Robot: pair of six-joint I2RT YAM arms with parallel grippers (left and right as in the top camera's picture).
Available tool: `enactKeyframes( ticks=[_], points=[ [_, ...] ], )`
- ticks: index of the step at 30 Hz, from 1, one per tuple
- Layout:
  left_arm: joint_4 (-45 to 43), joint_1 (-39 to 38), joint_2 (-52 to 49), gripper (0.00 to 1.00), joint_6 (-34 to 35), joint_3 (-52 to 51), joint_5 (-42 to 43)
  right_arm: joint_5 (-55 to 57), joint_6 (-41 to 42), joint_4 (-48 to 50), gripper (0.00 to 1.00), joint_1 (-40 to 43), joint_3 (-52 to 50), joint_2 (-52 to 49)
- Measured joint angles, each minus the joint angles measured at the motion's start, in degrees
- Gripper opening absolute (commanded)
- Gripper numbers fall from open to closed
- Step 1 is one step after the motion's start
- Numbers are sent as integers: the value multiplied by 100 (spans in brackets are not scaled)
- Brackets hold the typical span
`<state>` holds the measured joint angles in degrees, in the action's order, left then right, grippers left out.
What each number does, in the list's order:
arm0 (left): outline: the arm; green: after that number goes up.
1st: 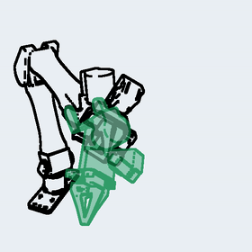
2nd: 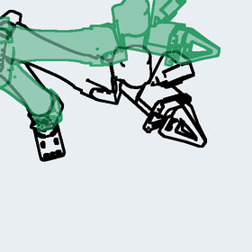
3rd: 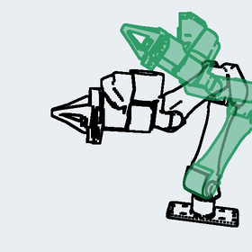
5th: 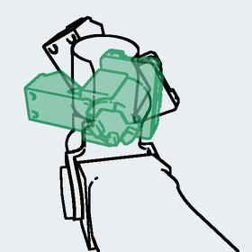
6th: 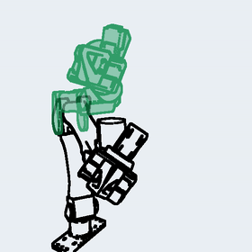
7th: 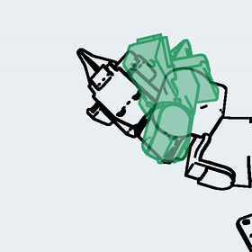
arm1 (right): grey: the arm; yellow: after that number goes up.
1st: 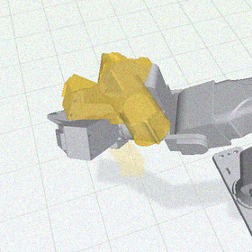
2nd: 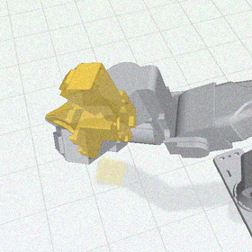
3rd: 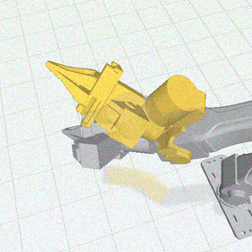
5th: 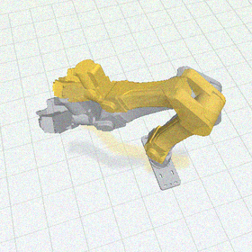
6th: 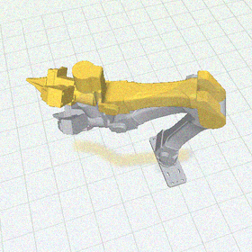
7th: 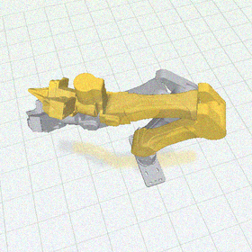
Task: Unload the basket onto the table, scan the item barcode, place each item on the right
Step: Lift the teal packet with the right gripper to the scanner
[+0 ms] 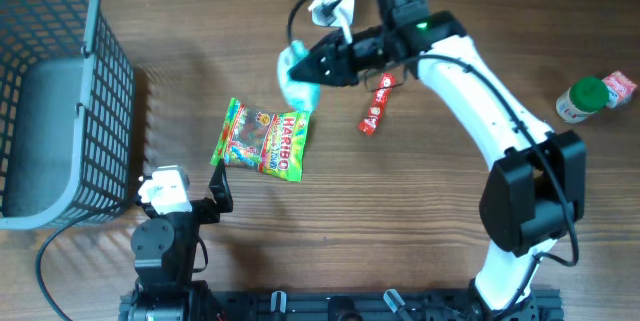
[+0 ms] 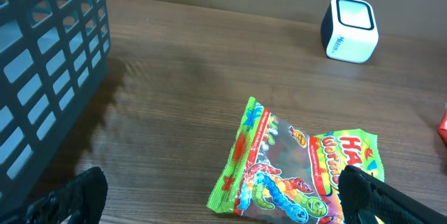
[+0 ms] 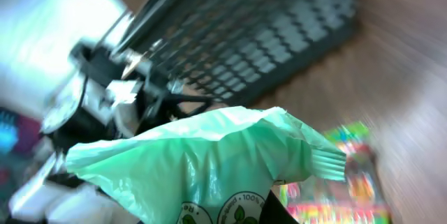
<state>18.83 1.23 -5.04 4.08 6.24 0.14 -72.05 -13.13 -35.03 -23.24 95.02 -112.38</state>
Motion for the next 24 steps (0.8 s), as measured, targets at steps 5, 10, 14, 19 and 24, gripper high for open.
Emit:
enactKeyframes(
  ticks=[5, 10, 14, 19, 24],
  points=[
    [0, 0, 0, 100, 0, 0, 0, -656, -1738, 79, 4, -286, -87, 0],
    [0, 0, 0, 100, 0, 0, 0, -986, -2983, 81, 5, -291, -201, 0],
    [0, 0, 0, 100, 0, 0, 0, -977, -3228, 81, 4, -291, -201, 0],
    [0, 0, 0, 100, 0, 0, 0, -887, -3191, 81, 4, -291, -201, 0],
    [0, 0, 0, 100, 2, 0, 0, -350, -903, 76, 4, -293, -201, 0]
  ],
)
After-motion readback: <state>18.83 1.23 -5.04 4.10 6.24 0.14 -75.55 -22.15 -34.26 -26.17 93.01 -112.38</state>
